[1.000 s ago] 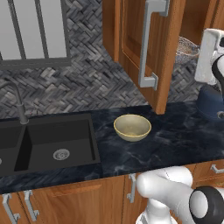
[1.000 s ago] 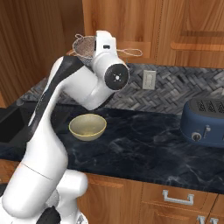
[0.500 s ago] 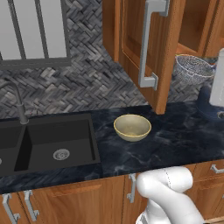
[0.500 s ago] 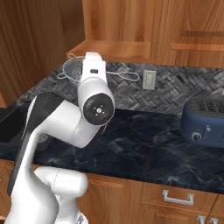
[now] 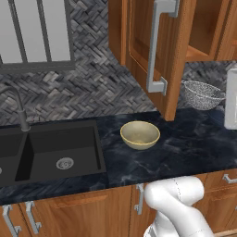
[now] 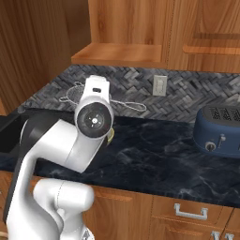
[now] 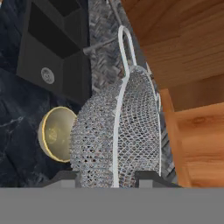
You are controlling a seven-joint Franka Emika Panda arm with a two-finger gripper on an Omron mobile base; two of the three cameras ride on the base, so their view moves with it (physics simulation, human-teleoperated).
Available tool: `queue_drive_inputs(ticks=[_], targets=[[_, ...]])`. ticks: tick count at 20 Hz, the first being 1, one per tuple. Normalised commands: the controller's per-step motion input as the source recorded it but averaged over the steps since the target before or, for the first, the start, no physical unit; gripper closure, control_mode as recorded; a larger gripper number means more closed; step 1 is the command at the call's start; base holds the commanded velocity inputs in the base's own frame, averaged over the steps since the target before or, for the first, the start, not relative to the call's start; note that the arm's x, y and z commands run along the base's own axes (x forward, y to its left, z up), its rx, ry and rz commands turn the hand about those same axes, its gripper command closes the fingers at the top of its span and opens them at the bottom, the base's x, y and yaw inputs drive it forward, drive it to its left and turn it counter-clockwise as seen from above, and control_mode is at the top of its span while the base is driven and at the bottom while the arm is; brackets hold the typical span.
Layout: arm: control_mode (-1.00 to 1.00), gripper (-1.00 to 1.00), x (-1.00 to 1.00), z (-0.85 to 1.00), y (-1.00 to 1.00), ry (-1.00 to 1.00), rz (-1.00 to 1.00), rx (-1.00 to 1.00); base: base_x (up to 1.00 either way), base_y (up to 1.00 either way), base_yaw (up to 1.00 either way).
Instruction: Open the cabinet and setup a tea strainer by placing it in the bowl upright.
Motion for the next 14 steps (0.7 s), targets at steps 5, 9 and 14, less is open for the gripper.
queue_drive_inputs(ticks=[5,9,14], targets=[[-1.00,1.00,0.00,-0.54,0.00,0.15,0.00,-0.01,0.00,0.00,0.00],[-1.00,1.00,0.23,-0.47,0.00,0.11,0.00,-0.01,0.00,0.00,0.00],[-1.00,1.00,0.55,-0.37,0.12,0.02,0.07,-0.03,0.00,0.00,0.00]])
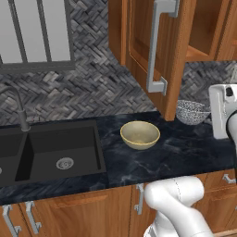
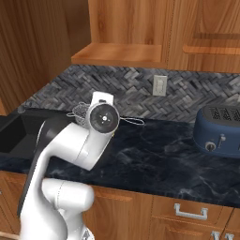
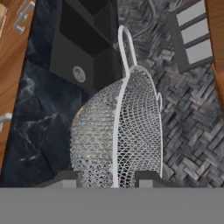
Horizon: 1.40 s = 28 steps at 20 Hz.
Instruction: Open the cabinet and setup a tea strainer by placing it in the bowl upright.
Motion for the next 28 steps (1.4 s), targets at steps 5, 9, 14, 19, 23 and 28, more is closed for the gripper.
queue_drive_inputs(ticks=[5,9,14,19,23,28], targets=[[-1.00,1.00,0.57,-0.42,0.17,0.01,0.09,-0.07,0.00,0.00,0.00],[-1.00,1.00,0.49,-0.44,0.02,0.02,0.05,-0.03,0.00,0.00,0.00],[-1.00,1.00,0.38,-0.40,0.14,0.01,0.03,-0.04,0.00,0.00,0.00],[-1.00,1.00,0.31,-0.32,0.33,0.01,0.00,-0.08,0.00,0.00,0.00],[-1.00,1.00,0.30,-0.36,0.29,0.00,0.00,-0.05,0.00,0.00,0.00],[-1.00,1.00,0.39,-0.35,0.07,0.00,0.00,0.00,0.00,0.00,0.00]])
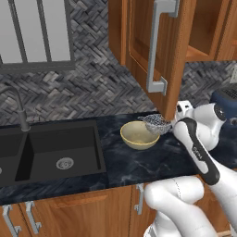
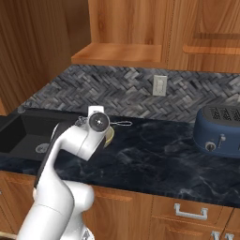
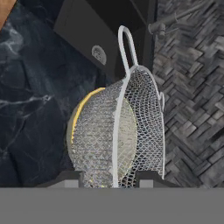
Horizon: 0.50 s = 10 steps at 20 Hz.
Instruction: Open the cabinet and setup a tea strainer by placing it in the bowl upright.
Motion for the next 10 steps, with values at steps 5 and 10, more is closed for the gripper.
queue_drive_inputs(ticks=[5,10], targets=[[-1.00,1.00,0.40,-0.33,0.11,0.00,0.00,0.00,0.00,0.00,0.00],[-1.00,1.00,0.35,-0.21,0.20,0.00,0.00,-0.02,0.00,0.00,0.00]])
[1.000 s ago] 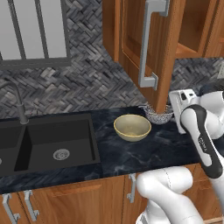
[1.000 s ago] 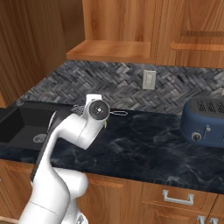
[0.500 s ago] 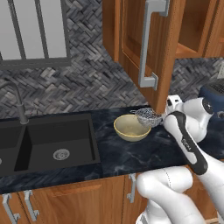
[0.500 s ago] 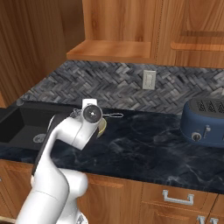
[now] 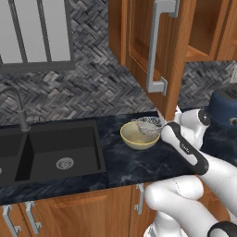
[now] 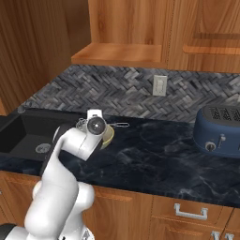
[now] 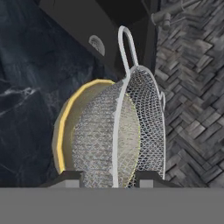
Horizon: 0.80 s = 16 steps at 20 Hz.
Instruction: Open the cabinet and setup a tea strainer by placing it in the bowl upright.
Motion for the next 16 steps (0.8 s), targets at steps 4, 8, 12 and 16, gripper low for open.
queue_drive_inputs(ticks=[4,8,12,16], targets=[[-1.00,1.00,0.19,-0.11,0.29,0.03,0.00,-0.04,0.00,0.00,0.00],[-1.00,1.00,0.07,-0.13,0.18,0.04,0.00,-0.01,0.00,0.00,0.00],[-1.00,1.00,0.00,-0.13,0.12,0.02,0.00,-0.01,0.00,0.00,0.00],[-1.00,1.00,0.00,-0.13,0.08,0.01,0.00,0.00,0.00,0.00,0.00]])
